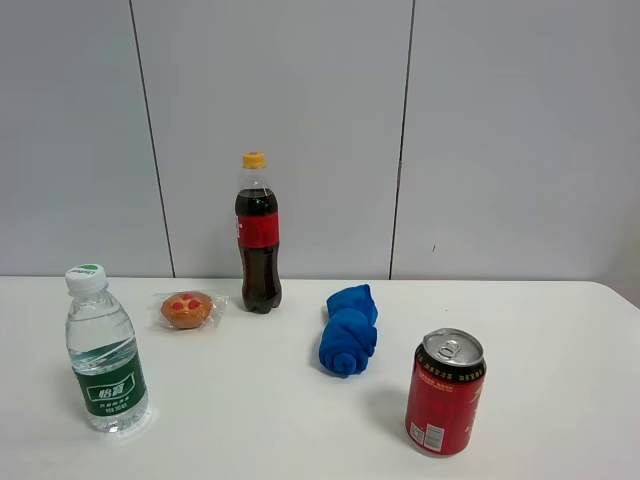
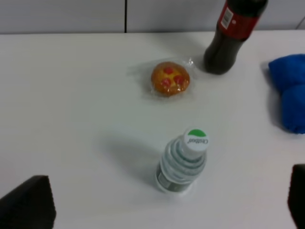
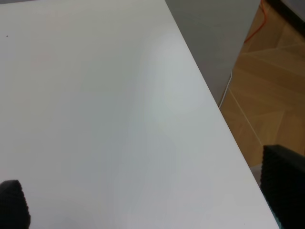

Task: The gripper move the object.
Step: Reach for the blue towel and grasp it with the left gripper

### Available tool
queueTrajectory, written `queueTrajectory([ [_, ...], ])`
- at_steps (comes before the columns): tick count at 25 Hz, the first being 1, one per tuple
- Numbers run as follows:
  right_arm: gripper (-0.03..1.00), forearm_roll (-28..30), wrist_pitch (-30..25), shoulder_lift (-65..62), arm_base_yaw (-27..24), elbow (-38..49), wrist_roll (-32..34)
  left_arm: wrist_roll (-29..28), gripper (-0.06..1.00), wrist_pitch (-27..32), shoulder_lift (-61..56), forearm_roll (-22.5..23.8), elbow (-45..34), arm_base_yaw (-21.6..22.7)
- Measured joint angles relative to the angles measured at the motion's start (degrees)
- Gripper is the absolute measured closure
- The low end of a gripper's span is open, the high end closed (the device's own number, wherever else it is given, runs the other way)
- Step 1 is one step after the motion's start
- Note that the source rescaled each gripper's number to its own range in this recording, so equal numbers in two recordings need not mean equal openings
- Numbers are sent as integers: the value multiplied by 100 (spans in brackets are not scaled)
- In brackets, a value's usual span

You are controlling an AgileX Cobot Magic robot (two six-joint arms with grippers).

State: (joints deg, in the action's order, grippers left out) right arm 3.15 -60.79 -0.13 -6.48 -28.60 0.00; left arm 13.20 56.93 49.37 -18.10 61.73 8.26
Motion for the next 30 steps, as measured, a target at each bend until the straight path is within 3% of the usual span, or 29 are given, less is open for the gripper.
queueTrajectory([
  [11,-3,0,0,0,0,0,0,191,-6,0,1113,-188,1292,0],
  [20,-3,0,0,0,0,0,0,565,-6,216,2259,-911,2973,-73],
  [27,-3,0,0,0,0,0,0,706,-6,347,2988,-1000,3664,-858],
  [30,-3,0,0,0,0,0,0,713,-6,295,3193,-940,3697,-1426],
])
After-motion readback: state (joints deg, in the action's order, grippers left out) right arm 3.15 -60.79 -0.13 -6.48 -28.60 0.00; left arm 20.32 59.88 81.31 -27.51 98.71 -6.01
